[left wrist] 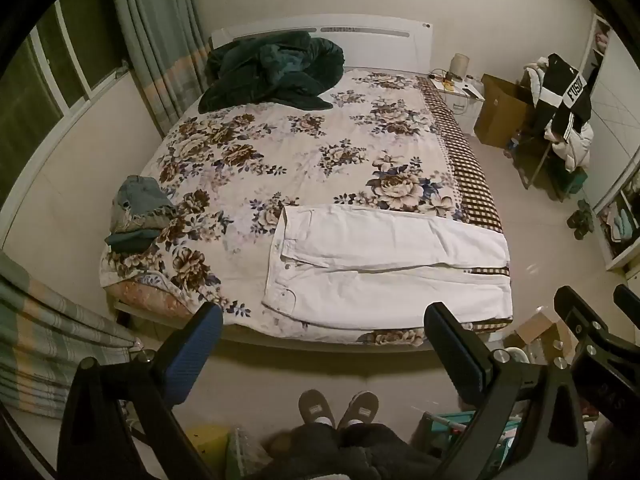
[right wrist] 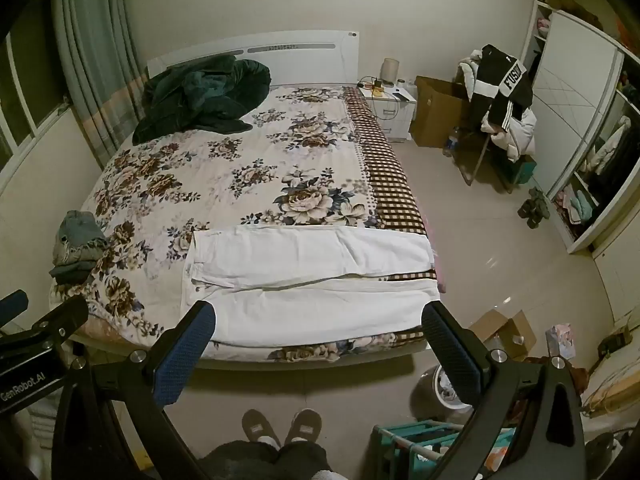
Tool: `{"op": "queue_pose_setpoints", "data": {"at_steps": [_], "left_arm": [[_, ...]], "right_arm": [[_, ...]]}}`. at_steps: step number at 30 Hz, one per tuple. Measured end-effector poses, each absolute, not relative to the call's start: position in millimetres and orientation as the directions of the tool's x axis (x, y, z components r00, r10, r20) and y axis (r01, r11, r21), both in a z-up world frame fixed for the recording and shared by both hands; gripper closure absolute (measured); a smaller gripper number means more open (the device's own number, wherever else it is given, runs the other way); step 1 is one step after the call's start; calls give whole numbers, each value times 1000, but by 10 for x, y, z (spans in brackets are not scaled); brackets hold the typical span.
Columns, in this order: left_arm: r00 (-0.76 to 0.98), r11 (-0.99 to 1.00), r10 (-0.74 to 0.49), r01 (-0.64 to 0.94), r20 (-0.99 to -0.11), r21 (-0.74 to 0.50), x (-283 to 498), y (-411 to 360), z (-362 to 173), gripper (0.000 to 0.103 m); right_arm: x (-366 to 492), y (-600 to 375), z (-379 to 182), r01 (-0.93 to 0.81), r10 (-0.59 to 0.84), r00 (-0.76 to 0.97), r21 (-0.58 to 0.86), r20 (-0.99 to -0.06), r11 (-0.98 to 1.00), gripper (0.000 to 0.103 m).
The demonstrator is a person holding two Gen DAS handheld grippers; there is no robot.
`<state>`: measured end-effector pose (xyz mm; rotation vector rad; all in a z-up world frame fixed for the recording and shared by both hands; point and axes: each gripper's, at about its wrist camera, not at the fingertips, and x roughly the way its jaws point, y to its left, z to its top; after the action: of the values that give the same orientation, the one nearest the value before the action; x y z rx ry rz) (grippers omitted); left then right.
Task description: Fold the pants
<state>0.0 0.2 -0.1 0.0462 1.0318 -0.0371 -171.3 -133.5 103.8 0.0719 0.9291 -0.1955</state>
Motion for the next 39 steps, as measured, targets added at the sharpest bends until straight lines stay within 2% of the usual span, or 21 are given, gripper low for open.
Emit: {"op": "queue_pose_setpoints", "data": {"at_steps": [39], "left_arm": [[521, 998, 0, 51, -854, 31, -4, 1, 2, 0]], "right_arm": [[-1791, -1323, 1089, 197, -129, 588, -13, -798, 980, 0]]}}
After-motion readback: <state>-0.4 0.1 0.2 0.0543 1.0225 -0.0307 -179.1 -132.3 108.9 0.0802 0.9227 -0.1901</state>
